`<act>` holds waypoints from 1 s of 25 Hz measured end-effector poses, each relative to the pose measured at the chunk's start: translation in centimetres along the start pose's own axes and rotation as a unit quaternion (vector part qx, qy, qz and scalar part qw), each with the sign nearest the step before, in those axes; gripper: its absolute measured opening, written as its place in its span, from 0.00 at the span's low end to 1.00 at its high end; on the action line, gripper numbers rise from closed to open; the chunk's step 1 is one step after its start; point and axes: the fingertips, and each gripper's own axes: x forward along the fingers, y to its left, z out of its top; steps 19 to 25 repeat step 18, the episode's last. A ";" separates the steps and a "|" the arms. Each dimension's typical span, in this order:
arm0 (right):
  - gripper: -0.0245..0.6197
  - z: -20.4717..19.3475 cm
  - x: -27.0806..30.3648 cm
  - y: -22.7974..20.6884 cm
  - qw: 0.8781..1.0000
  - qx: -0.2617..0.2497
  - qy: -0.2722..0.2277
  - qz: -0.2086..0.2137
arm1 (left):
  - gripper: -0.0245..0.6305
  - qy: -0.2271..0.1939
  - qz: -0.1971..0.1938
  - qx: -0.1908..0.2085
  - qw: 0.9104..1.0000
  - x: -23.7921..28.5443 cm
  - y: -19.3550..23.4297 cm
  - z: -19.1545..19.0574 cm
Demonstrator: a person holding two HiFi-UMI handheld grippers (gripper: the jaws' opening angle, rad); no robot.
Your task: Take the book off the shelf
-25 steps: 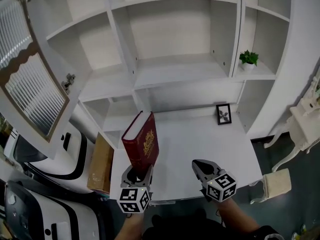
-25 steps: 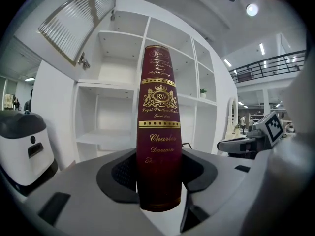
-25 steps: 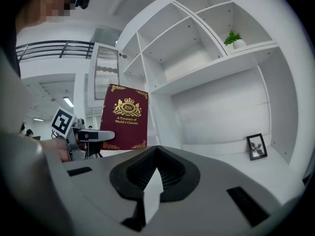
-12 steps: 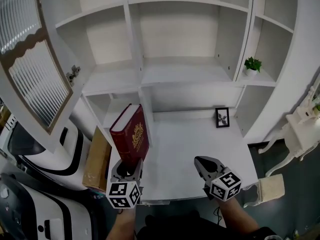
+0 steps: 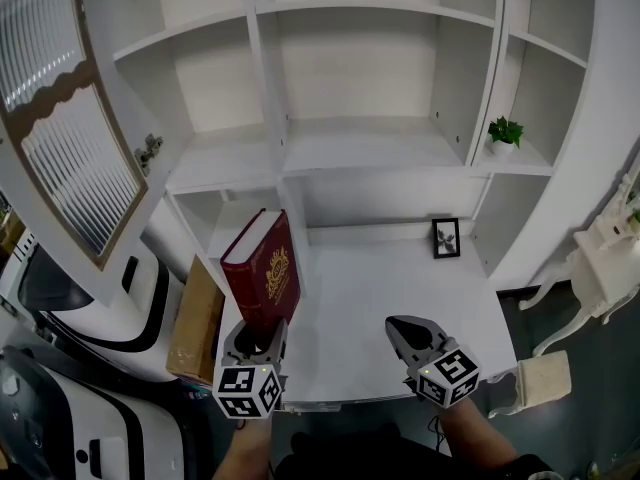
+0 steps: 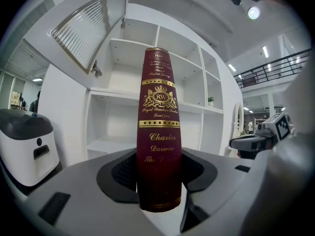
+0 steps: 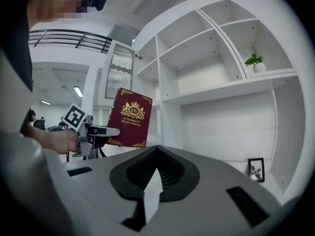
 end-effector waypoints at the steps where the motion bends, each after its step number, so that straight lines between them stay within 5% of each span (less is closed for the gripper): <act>1: 0.06 0.0 -0.1 -0.1 1.000 0.006 -0.002 0.001 | 0.37 0.001 0.000 0.000 1.000 0.0 -0.1 -0.1; 25: 0.06 -0.7 0.0 -0.9 1.000 0.029 -0.002 0.006 | 0.37 0.018 -0.010 -0.003 1.000 1.0 -1.1 -1.5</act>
